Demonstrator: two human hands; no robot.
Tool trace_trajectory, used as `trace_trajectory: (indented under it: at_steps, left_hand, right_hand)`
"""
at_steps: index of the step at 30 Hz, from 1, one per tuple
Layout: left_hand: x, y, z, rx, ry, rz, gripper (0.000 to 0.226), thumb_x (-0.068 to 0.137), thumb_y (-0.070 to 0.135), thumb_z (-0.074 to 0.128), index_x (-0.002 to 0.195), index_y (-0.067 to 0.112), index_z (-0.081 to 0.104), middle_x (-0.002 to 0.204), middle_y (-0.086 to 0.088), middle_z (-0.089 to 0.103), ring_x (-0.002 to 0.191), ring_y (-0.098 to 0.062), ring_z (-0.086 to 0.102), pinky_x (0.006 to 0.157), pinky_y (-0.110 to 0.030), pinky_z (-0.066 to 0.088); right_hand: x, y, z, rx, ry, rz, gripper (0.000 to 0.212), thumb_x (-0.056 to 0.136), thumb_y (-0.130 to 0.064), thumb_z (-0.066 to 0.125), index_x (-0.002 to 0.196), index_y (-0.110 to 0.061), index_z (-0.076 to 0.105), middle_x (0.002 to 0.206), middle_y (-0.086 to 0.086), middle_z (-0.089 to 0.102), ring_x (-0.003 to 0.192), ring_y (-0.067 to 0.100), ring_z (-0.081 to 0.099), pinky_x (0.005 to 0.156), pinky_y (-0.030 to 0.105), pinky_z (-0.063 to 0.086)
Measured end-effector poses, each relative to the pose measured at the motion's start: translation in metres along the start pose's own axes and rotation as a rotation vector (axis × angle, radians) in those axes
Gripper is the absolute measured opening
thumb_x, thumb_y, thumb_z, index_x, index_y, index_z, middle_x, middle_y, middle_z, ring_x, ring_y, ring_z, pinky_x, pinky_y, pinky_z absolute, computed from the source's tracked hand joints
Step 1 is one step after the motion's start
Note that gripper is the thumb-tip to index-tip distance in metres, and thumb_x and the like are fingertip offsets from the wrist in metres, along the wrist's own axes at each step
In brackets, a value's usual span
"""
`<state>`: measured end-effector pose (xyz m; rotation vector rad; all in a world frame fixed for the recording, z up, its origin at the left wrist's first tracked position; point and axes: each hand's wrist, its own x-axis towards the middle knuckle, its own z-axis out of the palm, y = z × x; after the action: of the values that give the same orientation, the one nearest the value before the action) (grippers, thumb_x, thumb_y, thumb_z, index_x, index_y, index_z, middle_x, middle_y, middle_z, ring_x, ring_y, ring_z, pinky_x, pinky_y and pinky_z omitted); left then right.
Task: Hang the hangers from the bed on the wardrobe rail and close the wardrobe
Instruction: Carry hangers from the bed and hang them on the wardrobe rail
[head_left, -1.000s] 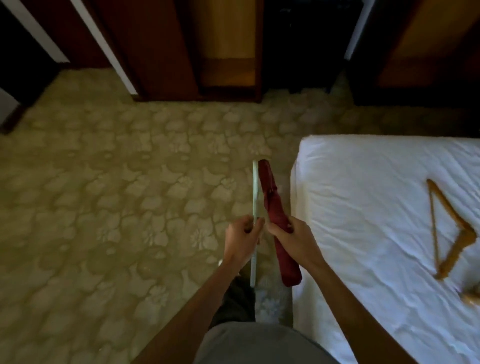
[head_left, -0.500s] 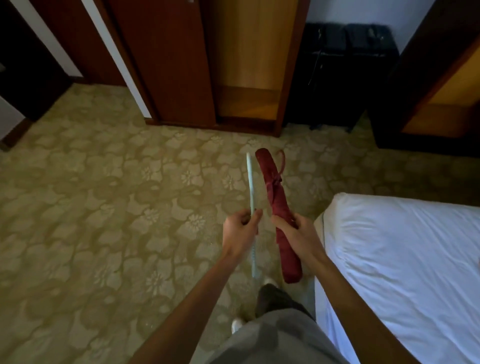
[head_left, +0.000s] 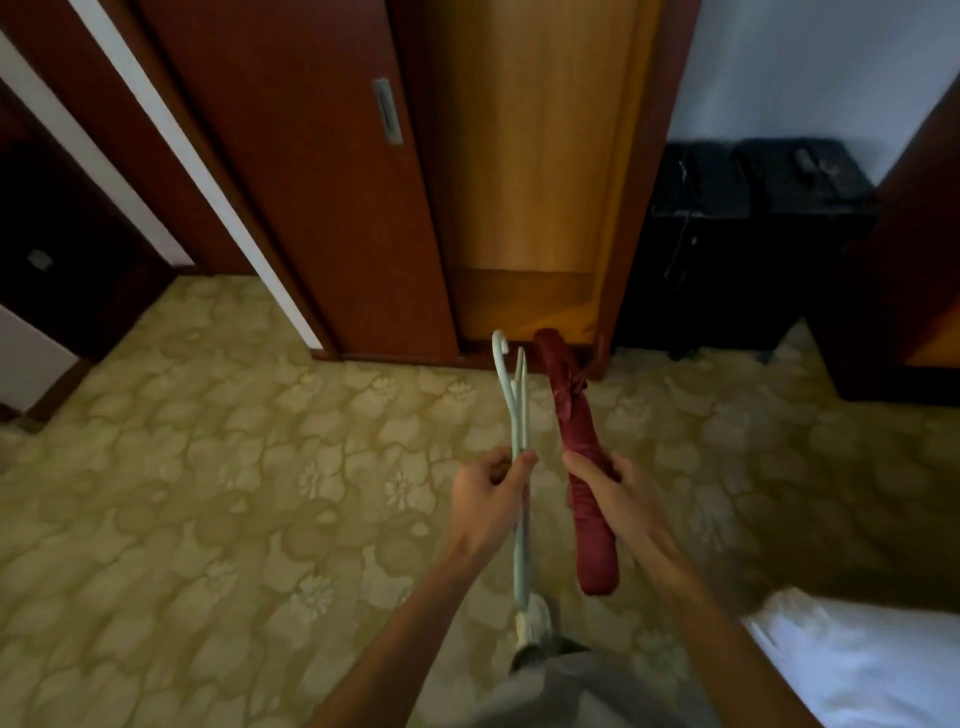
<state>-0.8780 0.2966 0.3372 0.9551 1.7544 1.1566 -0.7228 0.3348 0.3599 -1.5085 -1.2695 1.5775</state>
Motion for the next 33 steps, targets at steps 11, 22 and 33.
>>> trace_trajectory:
  at_steps: [11, 22, 33]
  left_hand:
    - [0.235, 0.091, -0.027, -0.042, 0.038, 0.099, 0.033, 0.099, 0.029, 0.062, 0.082, 0.001, 0.069, 0.056, -0.002, 0.058, 0.050, -0.013, 0.052, 0.049, -0.025, 0.044]
    - [0.509, 0.193, -0.059, -0.022, -0.113, 0.271, 0.037, 0.100, 0.031, 0.060, 0.077, 0.003, 0.067, 0.060, -0.008, 0.062, 0.053, -0.016, 0.054, 0.053, -0.028, 0.044]
    - [0.722, 0.330, -0.069, -0.120, -0.130, 0.368, 0.037, 0.099, 0.034, 0.062, 0.078, 0.005, 0.071, 0.067, -0.019, 0.066, 0.055, -0.028, 0.053, 0.055, -0.038, 0.043]
  right_hand:
    - [0.210, -0.140, 0.032, -0.074, -0.049, -0.128, 0.019, 0.089, -0.040, 0.071, 0.093, -0.021, 0.073, 0.087, 0.010, 0.075, 0.076, 0.023, 0.072, 0.066, 0.023, 0.056]
    - [0.443, -0.284, 0.091, -0.084, 0.005, -0.189, 0.031, 0.090, -0.041, 0.070, 0.095, -0.011, 0.069, 0.073, 0.001, 0.066, 0.065, 0.014, 0.065, 0.061, 0.024, 0.050]
    - [0.626, -0.453, 0.114, -0.057, 0.075, -0.323, 0.019, 0.091, -0.039, 0.070, 0.081, -0.023, 0.069, 0.060, -0.011, 0.065, 0.054, 0.003, 0.064, 0.048, 0.017, 0.046]
